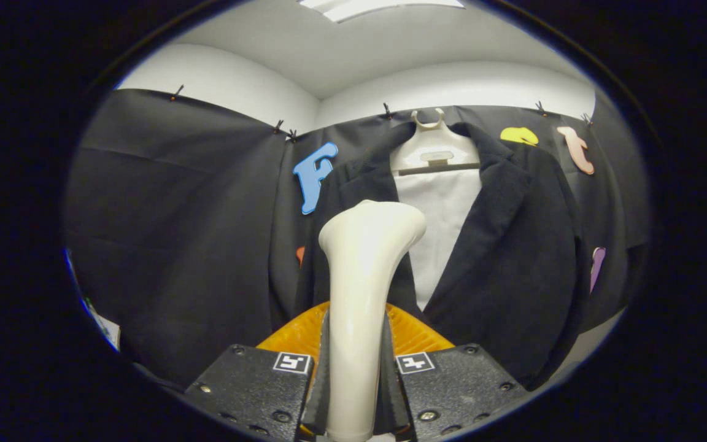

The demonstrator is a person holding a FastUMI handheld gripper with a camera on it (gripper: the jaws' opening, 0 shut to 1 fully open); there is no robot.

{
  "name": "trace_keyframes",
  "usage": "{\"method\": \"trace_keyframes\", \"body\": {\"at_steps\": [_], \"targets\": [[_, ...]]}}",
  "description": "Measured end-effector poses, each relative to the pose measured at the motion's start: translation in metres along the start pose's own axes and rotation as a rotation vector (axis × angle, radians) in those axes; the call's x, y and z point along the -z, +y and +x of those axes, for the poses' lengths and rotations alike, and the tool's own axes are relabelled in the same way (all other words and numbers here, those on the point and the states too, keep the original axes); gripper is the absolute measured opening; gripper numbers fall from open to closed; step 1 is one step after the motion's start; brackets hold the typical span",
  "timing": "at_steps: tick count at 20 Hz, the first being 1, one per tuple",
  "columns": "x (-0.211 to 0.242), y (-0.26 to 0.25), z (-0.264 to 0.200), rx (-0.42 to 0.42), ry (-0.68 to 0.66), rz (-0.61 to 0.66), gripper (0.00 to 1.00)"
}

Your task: Iron the clothes twice with a garment steamer, once on the left side and once on the right side.

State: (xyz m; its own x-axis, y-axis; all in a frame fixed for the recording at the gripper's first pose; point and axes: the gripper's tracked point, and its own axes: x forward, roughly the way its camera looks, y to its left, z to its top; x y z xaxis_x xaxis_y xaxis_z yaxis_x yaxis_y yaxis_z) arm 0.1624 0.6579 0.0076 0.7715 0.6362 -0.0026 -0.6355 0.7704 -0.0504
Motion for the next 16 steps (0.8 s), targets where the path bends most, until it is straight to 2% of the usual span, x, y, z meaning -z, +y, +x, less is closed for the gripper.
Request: {"method": "trace_keyframes", "body": {"at_steps": [10, 16], "targets": [[0.064, 0.005, -0.021, -0.016, 0.114, -0.005, 0.37], [0.119, 0.007, -0.036, -0.032, 0.208, -0.014, 0.37]]}}
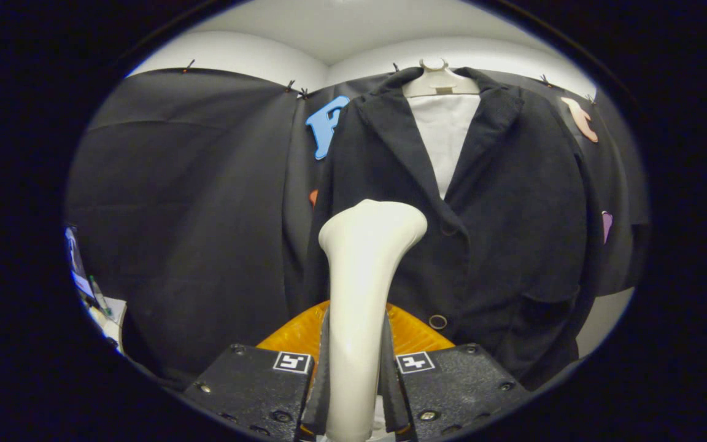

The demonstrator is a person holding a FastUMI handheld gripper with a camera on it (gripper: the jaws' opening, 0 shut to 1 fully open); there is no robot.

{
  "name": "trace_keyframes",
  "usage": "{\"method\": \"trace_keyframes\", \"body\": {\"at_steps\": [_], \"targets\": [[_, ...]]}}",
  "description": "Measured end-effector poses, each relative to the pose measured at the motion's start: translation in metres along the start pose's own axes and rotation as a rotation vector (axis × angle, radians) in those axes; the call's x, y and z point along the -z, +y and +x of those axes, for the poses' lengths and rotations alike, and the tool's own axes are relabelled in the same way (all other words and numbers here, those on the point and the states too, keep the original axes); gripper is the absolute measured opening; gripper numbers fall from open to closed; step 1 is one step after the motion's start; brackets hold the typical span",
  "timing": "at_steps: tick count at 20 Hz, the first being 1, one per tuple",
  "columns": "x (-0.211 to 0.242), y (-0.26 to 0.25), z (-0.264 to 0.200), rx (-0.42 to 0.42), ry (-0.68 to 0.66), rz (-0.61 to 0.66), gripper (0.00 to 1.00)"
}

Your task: Iron the clothes twice with a garment steamer, once on the left side and once on the right side.

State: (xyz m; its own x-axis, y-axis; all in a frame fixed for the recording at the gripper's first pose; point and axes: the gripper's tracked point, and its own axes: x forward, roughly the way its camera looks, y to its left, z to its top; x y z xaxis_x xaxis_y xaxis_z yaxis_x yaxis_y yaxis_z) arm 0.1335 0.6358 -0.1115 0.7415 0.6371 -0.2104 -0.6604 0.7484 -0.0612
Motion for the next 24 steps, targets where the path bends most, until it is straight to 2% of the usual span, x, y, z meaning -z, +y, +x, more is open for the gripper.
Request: {"method": "trace_keyframes", "body": {"at_steps": [7, 16, 24], "targets": [[0.064, -0.006, -0.008, 0.003, 0.121, 0.003, 0.37], [0.117, -0.017, -0.008, 0.01, 0.266, 0.032, 0.37], [0.177, -0.031, -0.005, -0.025, 0.387, 0.021, 0.37]]}}
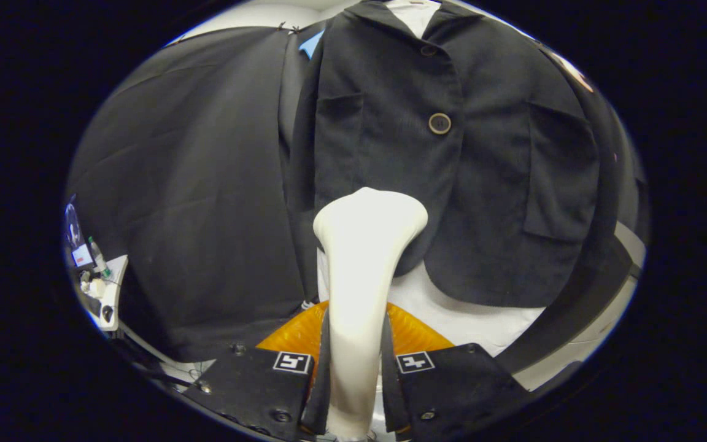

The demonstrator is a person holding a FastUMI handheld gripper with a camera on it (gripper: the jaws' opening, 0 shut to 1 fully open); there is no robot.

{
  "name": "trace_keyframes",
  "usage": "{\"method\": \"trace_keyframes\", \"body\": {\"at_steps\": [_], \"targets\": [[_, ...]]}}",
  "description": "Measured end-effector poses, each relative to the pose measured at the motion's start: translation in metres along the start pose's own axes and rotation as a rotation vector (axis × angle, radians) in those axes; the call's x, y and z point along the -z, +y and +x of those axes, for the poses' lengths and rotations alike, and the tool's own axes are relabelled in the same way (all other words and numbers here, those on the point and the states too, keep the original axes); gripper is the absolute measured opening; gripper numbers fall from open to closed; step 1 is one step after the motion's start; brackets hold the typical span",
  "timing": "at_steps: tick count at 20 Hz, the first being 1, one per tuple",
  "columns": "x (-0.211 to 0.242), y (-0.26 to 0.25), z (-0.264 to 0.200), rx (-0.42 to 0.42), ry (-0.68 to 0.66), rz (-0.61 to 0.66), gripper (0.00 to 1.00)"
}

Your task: Iron the clothes twice with a garment steamer, once on the left side and once on the right side.

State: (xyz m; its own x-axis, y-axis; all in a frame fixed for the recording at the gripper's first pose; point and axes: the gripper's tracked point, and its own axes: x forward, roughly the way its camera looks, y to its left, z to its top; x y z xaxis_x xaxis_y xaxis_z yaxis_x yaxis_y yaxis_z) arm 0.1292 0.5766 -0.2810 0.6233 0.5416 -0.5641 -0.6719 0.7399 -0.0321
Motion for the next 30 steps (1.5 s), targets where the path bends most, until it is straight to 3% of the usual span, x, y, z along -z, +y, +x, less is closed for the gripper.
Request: {"method": "trace_keyframes", "body": {"at_steps": [8, 14, 22, 30], "targets": [[0.025, 0.012, -0.018, -0.004, 0.043, -0.009, 0.37], [-0.006, -0.007, -0.053, 0.098, -0.045, 0.064, 0.37], [-0.033, -0.028, -0.171, 0.242, -0.179, 0.163, 0.37], [-0.078, -0.107, -0.328, 0.462, -0.342, 0.208, 0.37]]}}
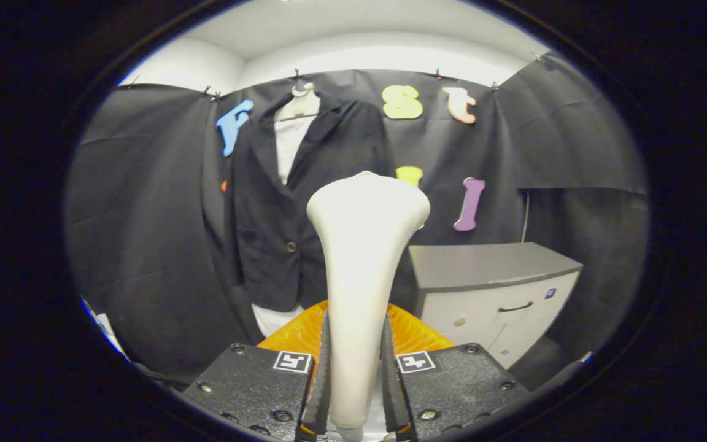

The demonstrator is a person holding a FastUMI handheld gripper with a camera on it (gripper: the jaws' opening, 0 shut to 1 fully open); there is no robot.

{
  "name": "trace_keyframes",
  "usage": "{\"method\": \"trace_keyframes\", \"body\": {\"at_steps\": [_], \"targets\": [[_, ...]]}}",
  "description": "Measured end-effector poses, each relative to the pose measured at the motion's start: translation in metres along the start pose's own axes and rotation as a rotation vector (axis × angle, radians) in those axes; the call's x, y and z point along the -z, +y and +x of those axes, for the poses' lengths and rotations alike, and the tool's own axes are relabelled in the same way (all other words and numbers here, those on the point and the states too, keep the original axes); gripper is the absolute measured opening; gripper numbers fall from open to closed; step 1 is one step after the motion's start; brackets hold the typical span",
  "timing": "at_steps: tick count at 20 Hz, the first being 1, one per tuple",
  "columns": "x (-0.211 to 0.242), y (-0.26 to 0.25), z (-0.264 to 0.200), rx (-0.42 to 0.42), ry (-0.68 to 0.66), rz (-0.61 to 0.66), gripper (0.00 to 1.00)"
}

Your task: Iron the clothes twice with a garment steamer, once on the left side and once on the right side.

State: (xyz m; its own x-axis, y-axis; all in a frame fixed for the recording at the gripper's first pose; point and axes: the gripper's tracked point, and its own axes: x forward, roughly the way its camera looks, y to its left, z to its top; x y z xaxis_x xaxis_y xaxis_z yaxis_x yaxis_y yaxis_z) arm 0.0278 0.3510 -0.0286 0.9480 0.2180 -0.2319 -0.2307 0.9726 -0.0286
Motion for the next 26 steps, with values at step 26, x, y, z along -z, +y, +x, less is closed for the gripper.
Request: {"method": "trace_keyframes", "body": {"at_steps": [26], "targets": [[-0.054, -0.259, -0.087, 0.118, -0.049, 0.031, 0.38]]}}
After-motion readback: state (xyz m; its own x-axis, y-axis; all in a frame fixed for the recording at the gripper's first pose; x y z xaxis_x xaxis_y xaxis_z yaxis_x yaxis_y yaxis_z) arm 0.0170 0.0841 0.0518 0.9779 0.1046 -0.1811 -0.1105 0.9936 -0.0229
